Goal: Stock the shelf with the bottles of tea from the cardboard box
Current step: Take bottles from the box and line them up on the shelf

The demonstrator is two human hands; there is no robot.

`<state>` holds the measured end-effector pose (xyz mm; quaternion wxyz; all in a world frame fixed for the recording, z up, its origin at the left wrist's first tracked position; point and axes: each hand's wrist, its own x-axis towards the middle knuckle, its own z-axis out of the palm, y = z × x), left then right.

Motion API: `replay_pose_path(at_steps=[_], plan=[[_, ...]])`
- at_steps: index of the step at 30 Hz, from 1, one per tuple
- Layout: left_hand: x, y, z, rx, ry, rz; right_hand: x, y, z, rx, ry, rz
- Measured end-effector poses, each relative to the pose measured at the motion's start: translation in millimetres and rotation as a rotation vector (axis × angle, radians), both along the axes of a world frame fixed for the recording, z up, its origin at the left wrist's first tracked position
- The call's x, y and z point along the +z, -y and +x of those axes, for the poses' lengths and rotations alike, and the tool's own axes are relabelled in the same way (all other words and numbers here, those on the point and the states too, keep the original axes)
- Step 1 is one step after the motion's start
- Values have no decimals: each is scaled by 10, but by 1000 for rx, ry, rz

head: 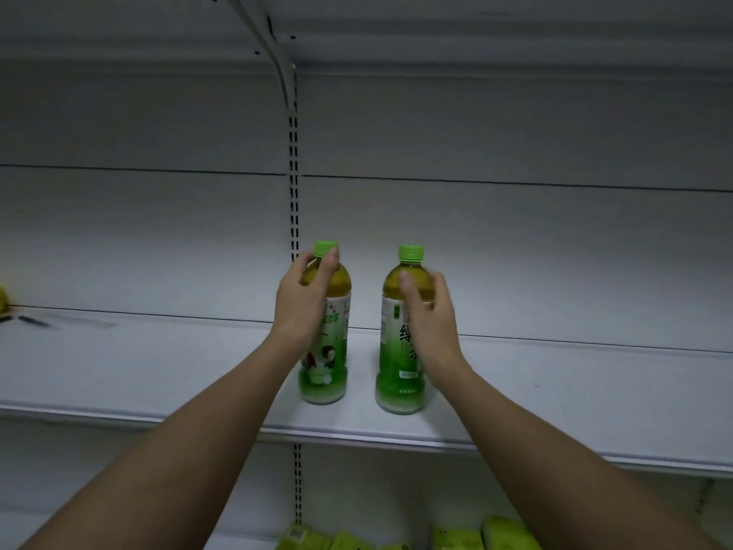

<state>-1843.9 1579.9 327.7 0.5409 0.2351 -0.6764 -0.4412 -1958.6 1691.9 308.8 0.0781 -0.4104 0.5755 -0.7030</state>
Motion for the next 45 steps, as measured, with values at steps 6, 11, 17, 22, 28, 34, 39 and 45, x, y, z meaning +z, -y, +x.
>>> replay_pose_path(at_steps=[6,11,17,22,28,34,39,45], plan=[[-503,-65,249,-105,290,67,-507,-256,-33,204,-93,343],[-651,-139,296,-36,359,66,-507,-115,-33,96,-119,387],[-652,8,216,124,409,54,-511,191,-25,-45,-162,419],[-667,228,85,222,438,69,-526,418,-94,-71,-169,423],[-683,570,-157,246,431,96,-565,731,-299,-71,-134,391],[-692,906,-434,229,415,116,-630,1095,-451,-97,-89,339],[-761,1052,-587,249,353,86,-619,1318,-526,-120,-108,345],[-875,1138,-569,237,438,25,-731,1435,-548,-116,-100,316]])
